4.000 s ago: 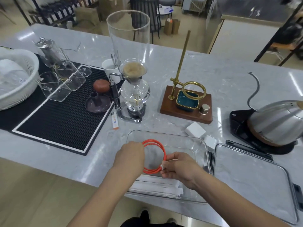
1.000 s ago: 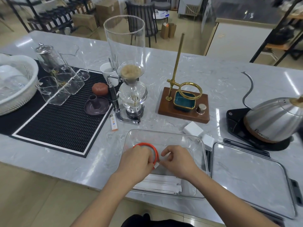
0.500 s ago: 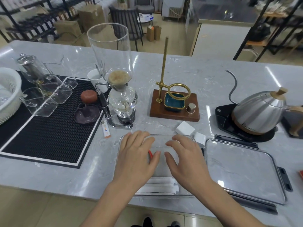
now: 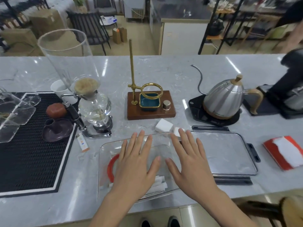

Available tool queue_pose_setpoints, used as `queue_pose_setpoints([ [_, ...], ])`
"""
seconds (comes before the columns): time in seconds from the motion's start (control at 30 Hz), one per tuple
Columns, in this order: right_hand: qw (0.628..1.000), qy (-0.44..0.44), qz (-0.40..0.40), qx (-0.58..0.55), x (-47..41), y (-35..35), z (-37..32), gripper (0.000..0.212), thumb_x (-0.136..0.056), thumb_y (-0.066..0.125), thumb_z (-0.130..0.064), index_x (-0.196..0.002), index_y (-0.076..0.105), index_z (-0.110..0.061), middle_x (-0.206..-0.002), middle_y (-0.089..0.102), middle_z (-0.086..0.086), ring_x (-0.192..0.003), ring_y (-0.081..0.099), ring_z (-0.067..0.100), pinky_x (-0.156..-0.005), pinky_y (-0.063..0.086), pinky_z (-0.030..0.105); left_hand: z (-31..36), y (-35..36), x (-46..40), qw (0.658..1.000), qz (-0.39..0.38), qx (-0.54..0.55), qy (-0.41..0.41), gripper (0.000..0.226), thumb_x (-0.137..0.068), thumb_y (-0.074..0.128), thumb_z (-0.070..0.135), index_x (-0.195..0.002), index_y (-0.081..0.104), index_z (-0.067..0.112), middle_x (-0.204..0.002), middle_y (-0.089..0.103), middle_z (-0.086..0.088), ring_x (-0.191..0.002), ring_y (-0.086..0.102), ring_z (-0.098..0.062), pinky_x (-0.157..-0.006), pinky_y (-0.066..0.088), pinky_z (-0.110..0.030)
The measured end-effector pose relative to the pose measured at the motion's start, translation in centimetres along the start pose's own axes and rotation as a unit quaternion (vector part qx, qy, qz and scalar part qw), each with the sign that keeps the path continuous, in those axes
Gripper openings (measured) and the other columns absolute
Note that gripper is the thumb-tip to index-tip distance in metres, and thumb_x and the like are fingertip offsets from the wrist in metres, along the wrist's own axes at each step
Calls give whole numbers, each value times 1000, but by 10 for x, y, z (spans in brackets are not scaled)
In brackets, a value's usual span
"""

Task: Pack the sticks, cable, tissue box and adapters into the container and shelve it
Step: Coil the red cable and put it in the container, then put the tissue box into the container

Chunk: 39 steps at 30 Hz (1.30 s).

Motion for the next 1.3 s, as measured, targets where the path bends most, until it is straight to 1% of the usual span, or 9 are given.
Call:
queue_pose_setpoints([
  [0.13,999,38,13,-9,13,-7,17,67,-97,30,-55,-155,17,-24,-164,8,1,-152,-4,17,-120,1,41,16,6,-5,999,-3,39,23,76,-88,5,69,-156,2,35,-163,-11,14,-149,-17,-4,-125,-3,-36],
  [0.43,993,104,46,-45,43,-27,75,67,-95,31,-54,-154,23,-23,-164,7,-3,-151,-9,12,-123,3,42,77,21,-19,992,-24,99,71,78,-85,9,70,-156,8,37,-164,-1,18,-146,-13,5,-124,3,-29],
  [0.53,989,118,63,-56,52,-37,102,65,-95,35,-50,-153,26,-22,-163,12,-1,-152,-4,14,-122,4,41,105,31,-28,990,-24,112,80,72,-91,20,69,-155,12,37,-163,3,20,-149,-6,2,-124,6,-28],
  [0.63,988,127,63,-65,59,-44,125,66,-94,35,-50,-154,25,-23,-164,10,-3,-151,-7,11,-122,2,39,130,39,-35,988,-25,128,78,65,-97,34,59,-155,14,37,-161,3,23,-149,-5,2,-123,5,-25],
  [0.77,985,140,67,-76,69,-55,162,67,-94,33,-51,-154,23,-24,-164,7,-4,-150,-11,9,-122,-4,33,170,56,-45,984,-40,152,84,64,-97,36,58,-155,19,36,-161,9,22,-149,1,2,-124,11,-29],
  [0.97,980,159,66,-98,81,-64,214,68,-92,37,-48,-154,22,-26,-164,8,-6,-151,-5,10,-122,2,35,220,82,-59,979,-51,171,96,62,-98,43,51,-154,23,34,-160,16,21,-148,9,2,-122,12,-23],
  [1.07,977,173,61,-106,86,-67,238,69,-92,43,-45,-154,21,-26,-163,9,-7,-151,-3,10,-123,5,37,239,93,-66,978,-50,171,108,62,-97,46,51,-153,24,34,-160,18,20,-147,11,3,-118,8,-15],
  [1.17,975,182,67,-104,94,-72,264,68,-91,44,-45,-153,25,-25,-162,16,-2,-149,0,8,-122,4,34,263,108,-75,978,-52,165,119,64,-96,48,52,-153,26,33,-156,21,23,-146,14,4,-112,5,-9],
  [1.3,969,204,70,-119,104,-78,298,67,-90,46,-46,-151,27,-25,-160,22,-1,-149,9,14,-121,17,45,291,125,-86,974,-71,161,140,68,-94,51,52,-153,25,32,-156,22,23,-145,15,4,-109,3,-6],
])
Point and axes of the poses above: each hand's wrist, its own x-axis away from the middle knuckle, its own y-axis out of the palm, z = x × y, the point moved 7 cm from there along -x, towards the middle knuckle
